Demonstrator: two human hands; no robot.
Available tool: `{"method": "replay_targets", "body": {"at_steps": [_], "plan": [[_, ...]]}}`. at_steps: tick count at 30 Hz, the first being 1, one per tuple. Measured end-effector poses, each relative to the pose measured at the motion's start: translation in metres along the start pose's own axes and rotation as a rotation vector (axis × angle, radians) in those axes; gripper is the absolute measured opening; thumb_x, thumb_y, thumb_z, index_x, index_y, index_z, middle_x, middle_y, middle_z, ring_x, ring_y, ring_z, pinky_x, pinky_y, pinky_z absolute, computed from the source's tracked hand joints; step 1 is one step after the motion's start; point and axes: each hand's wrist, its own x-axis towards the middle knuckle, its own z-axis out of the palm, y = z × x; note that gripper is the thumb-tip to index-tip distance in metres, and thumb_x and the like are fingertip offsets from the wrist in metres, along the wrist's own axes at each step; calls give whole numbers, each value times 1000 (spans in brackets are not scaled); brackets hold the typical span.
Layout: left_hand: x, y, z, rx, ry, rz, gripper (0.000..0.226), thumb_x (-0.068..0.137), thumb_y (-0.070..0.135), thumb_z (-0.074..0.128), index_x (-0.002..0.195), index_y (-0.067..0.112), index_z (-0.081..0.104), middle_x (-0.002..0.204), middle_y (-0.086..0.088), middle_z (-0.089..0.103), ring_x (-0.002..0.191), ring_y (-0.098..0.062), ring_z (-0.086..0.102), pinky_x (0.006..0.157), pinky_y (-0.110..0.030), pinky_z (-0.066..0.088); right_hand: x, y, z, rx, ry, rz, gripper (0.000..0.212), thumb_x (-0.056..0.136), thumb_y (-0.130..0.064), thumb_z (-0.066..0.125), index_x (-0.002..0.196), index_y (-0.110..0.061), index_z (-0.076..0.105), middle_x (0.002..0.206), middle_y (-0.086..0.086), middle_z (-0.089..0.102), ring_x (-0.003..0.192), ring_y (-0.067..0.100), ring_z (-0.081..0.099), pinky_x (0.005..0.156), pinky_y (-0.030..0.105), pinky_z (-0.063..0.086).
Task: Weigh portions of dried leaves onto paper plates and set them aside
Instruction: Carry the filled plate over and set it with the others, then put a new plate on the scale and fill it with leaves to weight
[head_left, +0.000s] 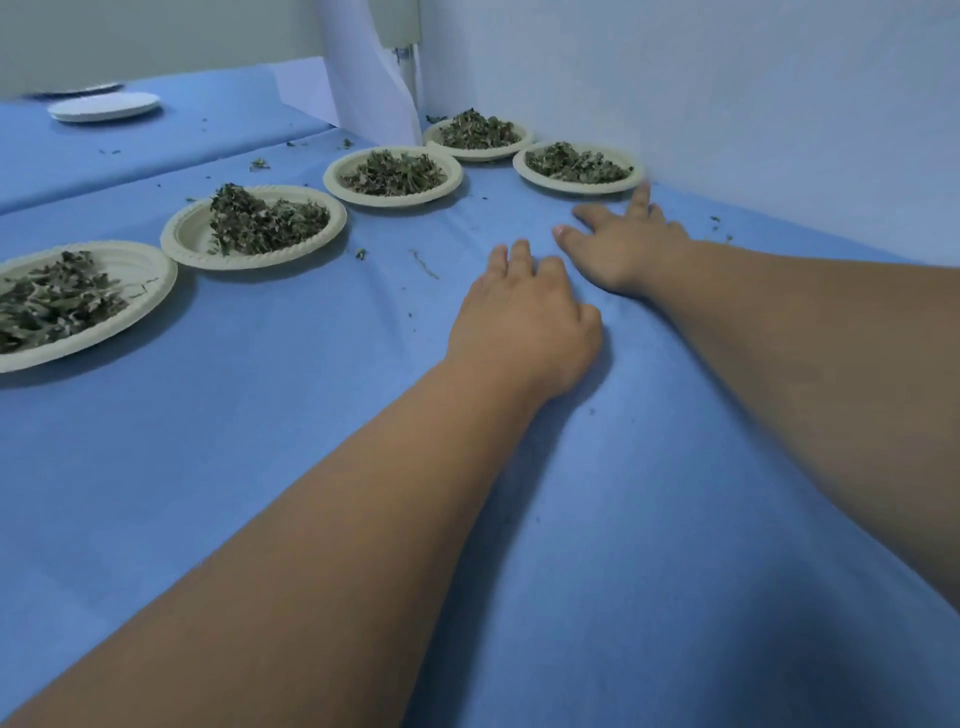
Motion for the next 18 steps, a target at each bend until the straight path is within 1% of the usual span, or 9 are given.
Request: {"method": "replay_targets", "body": {"at_steps": [1, 3, 5, 9, 14, 16, 18], "plan": [[2, 1, 0, 6, -5, -1, 57, 103, 36, 32, 150, 4, 38, 162, -22, 27, 152, -34, 20, 124, -44, 17, -11, 5, 0, -14, -10, -9, 77, 88, -79, 17, 156, -44, 18, 169, 11, -5, 155, 34, 5, 121, 58, 7], [3, 1, -2, 48, -3, 5, 51, 103, 37, 31, 140, 5, 47, 151, -19, 42, 143, -33, 34, 119, -45, 26, -36, 14, 1, -31, -20, -26, 81, 87, -78, 14, 158, -40, 13, 170, 3, 2, 155, 28, 4, 120, 59, 5], [-1, 3, -6, 90, -14, 11, 47, 102, 38, 30, 134, 9, 50, 148, -16, 45, 140, -31, 37, 116, -46, 29, -62, 28, 3, -42, -21, -47, 78, 89, -77, 11, 159, -40, 9, 170, 0, 1, 156, 26, 1, 121, 58, 4], [-31, 13, -8, 158, -42, -25, 54, 103, 47, 25, 144, 15, 42, 157, -12, 35, 146, -31, 30, 119, -50, 24, -120, 51, 0, -75, -50, -87, 74, 93, -74, 10, 160, -40, 4, 170, -2, -2, 156, 22, -1, 122, 57, 3], [-98, 37, 2, 179, -66, -40, 66, 101, 57, 20, 155, 20, 31, 168, -7, 20, 153, -32, 18, 123, -51, 16, -204, 82, 0, -69, -88, -101, 71, 97, -70, 11, 160, -38, 1, 170, -5, -6, 156, 20, -4, 122, 56, 1], [-134, 52, 3, 172, -80, -26, 69, 102, 58, 19, 159, 20, 25, 170, -7, 14, 155, -32, 14, 124, -51, 13, -245, 93, -2, -73, -103, -122, 67, 99, -68, 12, 160, -40, 1, 170, -4, -6, 156, 22, -3, 121, 57, 2], [-170, 71, 4, 171, -90, -2, 70, 103, 58, 19, 161, 18, 22, 171, -8, 12, 156, -32, 12, 125, -49, 13, -288, 108, -9, -60, -135, -124, 64, 102, -64, 15, 160, -39, 2, 170, 2, -4, 156, 26, -2, 124, 55, 3]]}}
